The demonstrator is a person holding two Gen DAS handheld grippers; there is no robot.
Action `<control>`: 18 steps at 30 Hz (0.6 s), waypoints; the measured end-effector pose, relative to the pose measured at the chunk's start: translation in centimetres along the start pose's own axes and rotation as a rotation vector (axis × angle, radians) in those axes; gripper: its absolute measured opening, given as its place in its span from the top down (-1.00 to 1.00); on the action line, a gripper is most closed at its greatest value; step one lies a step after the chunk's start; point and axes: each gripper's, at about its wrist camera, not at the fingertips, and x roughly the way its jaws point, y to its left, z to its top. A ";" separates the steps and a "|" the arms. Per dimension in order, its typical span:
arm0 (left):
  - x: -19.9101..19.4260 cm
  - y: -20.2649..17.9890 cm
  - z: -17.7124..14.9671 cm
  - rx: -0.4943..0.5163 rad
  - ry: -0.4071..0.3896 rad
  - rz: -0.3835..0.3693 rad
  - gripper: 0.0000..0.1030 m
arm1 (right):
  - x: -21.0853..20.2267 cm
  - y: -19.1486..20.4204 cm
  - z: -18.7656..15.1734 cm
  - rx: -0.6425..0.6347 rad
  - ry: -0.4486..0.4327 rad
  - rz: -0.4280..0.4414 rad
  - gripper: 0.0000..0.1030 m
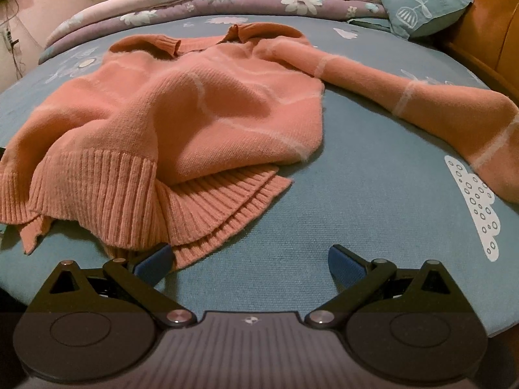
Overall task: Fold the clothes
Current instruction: 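Pinch the other sleeve cuff with the left gripper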
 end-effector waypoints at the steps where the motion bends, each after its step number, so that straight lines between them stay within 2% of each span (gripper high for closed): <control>1: -0.5 -0.3 0.0 0.027 -0.013 0.015 0.87 | 0.0 0.0 0.0 -0.002 -0.002 0.001 -1.00; 2: -0.9 -0.5 0.0 0.042 -0.023 0.032 0.94 | 0.0 0.0 0.0 -0.003 -0.004 -0.002 -1.00; 5: -2.1 -1.2 0.3 0.091 -0.054 0.098 0.95 | 0.2 0.2 0.1 0.005 -0.003 -0.014 -1.00; 7: -2.2 -1.7 0.9 0.116 -0.071 0.177 0.96 | 0.2 0.3 0.3 0.009 0.002 -0.020 -1.00; 18: -5.5 1.1 6.6 0.089 -0.187 0.450 0.95 | 0.2 0.1 0.3 0.002 0.008 -0.019 -1.00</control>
